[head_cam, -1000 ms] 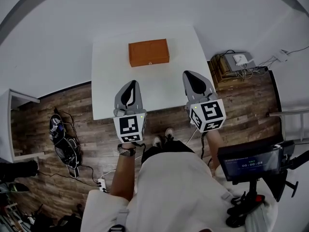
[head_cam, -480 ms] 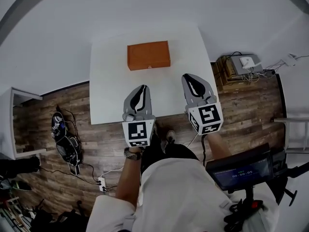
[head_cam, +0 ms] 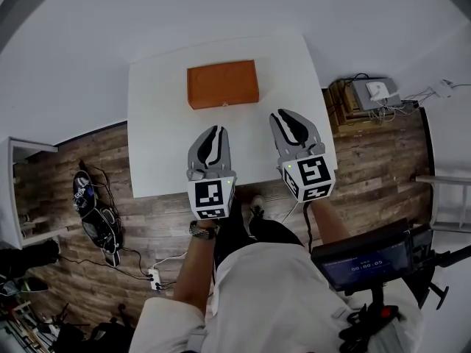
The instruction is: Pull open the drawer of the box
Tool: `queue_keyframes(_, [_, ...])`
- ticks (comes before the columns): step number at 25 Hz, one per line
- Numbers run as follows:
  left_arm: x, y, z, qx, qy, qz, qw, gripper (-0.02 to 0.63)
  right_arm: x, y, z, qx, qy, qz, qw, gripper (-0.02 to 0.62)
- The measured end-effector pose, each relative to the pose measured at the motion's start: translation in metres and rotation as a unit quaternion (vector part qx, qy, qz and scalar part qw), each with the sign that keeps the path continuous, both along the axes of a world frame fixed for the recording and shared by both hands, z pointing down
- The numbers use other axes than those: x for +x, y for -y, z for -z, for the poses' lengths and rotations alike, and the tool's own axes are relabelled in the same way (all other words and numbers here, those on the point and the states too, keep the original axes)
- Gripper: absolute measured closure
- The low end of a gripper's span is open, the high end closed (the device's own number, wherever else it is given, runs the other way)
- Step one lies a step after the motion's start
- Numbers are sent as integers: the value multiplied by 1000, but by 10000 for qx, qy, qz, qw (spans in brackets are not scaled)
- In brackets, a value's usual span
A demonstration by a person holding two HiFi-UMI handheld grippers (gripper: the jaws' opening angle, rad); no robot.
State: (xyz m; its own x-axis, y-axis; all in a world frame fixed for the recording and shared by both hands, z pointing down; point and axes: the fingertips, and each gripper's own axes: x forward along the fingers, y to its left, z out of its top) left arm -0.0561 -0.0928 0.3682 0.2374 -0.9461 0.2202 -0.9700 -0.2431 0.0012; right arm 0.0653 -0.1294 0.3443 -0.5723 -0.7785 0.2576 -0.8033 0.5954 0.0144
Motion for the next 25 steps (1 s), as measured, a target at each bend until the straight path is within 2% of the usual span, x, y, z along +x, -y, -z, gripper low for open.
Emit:
queue_keyframes(7, [-15,25,-36,-245,125,315,9991,555,-7,24,-31,-199,-138,22,9997,518])
queue_keyframes(14, [-24,39,-70,-454,86,292,9985,549,-19,36,-57,-347,-252,-39,9991,514])
queue_keyframes(25, [-22,64,-122,-806,17,282,9963,531,-29,37,-112,-842,-302,-2,9960,502])
